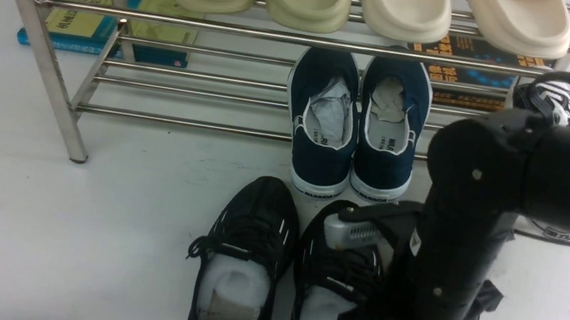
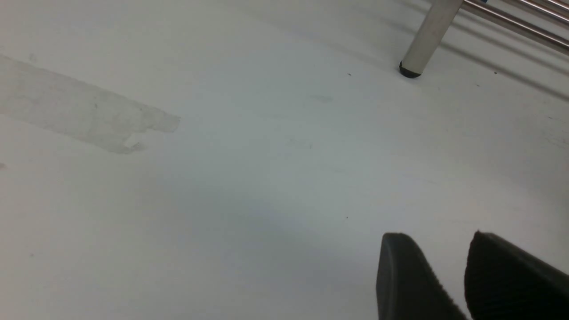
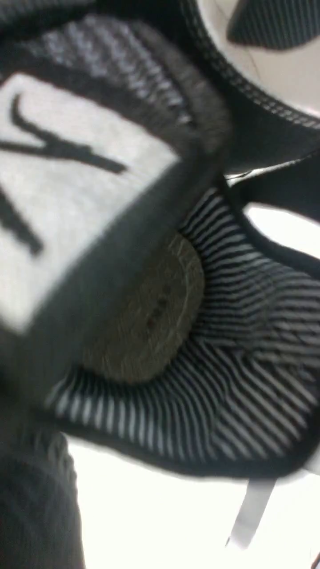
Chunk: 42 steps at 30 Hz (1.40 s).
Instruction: Take the shoes off the shelf with your hand on the white table.
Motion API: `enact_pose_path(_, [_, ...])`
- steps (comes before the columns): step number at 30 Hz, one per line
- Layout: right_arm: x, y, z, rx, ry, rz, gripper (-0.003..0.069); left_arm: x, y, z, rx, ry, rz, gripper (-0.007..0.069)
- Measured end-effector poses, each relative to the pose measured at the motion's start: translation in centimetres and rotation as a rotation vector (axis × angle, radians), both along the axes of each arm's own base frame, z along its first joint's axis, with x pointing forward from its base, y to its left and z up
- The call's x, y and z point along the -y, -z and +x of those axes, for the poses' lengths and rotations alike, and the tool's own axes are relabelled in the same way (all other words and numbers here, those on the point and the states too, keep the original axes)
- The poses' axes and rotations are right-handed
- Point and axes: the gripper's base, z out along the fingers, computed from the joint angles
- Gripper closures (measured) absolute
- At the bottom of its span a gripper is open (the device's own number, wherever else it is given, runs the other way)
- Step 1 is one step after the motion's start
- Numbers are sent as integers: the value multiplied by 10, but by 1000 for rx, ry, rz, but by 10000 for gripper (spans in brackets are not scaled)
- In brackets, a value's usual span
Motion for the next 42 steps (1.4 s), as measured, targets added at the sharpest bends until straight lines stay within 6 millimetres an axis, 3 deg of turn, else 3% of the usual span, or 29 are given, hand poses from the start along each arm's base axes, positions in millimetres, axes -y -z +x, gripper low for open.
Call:
enact_pose_path(3, [-3, -20, 4, 61, -24, 45, 109, 0, 0, 0, 0, 0, 0, 385])
enact_pose_path(6, [-1, -36, 2, 110, -46, 79, 85, 0, 0, 0, 0, 0, 0, 385])
enact_pose_path(14, [41, -106, -21, 411, -112, 57, 78, 0, 0, 0, 0, 0, 0, 385])
enact_pose_path(15, [43, -108, -21, 419, -111, 54, 78, 0, 0, 0, 0, 0, 0, 385])
enact_pose_path(16, [55, -121, -25, 486, -88, 36, 85, 0, 0, 0, 0, 0, 0, 385])
enact_pose_path(19, [77, -131, -25, 537, 23, 9, 113, 0, 0, 0, 0, 0, 0, 385])
enact_pose_path(22, [94, -126, -22, 533, 140, -36, 145, 0, 0, 0, 0, 0, 0, 385])
enact_pose_path(25, [116, -106, 1, 560, 347, -63, 193, 0, 0, 0, 0, 0, 0, 385])
enact_pose_path(28, [123, -95, 19, 589, 428, -51, 209, 0, 0, 0, 0, 0, 0, 385])
enact_pose_path(29, [127, -87, 34, 615, 465, -41, 216, 0, 0, 0, 0, 0, 0, 385])
enact_pose_path(36, [134, -55, 78, 699, 452, -78, 219, 0, 0, 0, 0, 0, 0, 385])
enact_pose_path(42, [138, -54, 85, 766, 382, -150, 222, 0, 0, 0, 0, 0, 0, 385])
